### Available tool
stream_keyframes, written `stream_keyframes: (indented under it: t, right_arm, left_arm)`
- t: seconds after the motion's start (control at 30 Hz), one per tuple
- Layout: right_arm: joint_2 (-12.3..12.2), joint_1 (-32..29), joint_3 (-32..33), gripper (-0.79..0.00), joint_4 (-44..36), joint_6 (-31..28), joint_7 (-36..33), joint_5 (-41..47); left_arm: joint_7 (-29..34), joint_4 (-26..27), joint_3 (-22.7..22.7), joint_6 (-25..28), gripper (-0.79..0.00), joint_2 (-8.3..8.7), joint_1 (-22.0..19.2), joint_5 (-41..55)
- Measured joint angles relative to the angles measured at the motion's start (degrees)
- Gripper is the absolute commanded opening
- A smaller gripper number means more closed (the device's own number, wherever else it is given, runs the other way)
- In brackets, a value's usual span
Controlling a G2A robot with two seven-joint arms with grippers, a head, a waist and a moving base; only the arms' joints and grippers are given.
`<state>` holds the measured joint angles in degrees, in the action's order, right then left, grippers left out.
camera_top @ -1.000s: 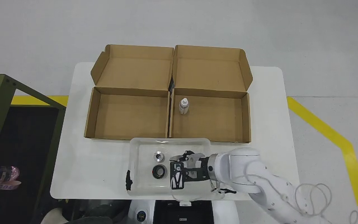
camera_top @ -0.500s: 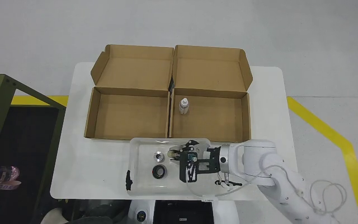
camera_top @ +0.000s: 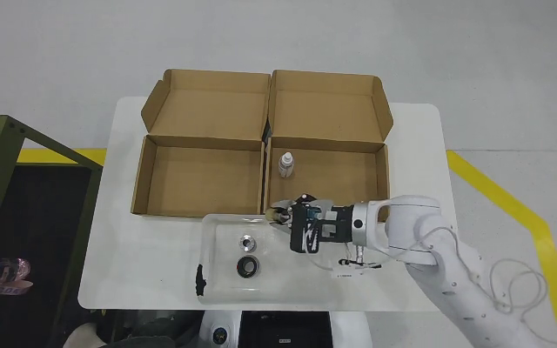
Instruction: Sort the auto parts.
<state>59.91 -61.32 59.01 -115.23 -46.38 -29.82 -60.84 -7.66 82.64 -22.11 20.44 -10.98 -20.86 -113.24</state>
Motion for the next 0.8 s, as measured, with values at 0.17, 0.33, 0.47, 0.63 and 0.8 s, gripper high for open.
stream_keyframes:
  t: [0.17, 0.33, 0.47, 0.63, 0.8]
  right_arm:
    - [0.16, 2.34, 0.27, -0.785, 4.05, 0.19, 0.26, 1.23]
    - [0.44, 4.62, -0.63, -0.785, 8.3, 0.13, -0.58, 2.22]
    - [0.77, 7.05, -1.58, -0.785, 12.38, 0.48, -1.84, 2.97]
    - [1.15, 9.88, -2.94, -0.785, 16.47, 0.85, -4.46, 3.47]
    - [1.58, 12.66, -4.31, -0.785, 19.97, 1.89, -7.26, 3.48]
  left_arm:
    - [0.0, 0.0, 0.0, 0.0, 0.0, 0.0, 0.0, 0.0]
    - [0.0, 0.0, 0.0, 0.0, 0.0, 0.0, 0.0, 0.0]
    - [0.0, 0.0, 0.0, 0.0, 0.0, 0.0, 0.0, 0.0]
    - [0.0, 0.0, 0.0, 0.0, 0.0, 0.0, 0.0, 0.0]
    - [0.0, 0.0, 0.0, 0.0, 0.0, 0.0, 0.0, 0.0]
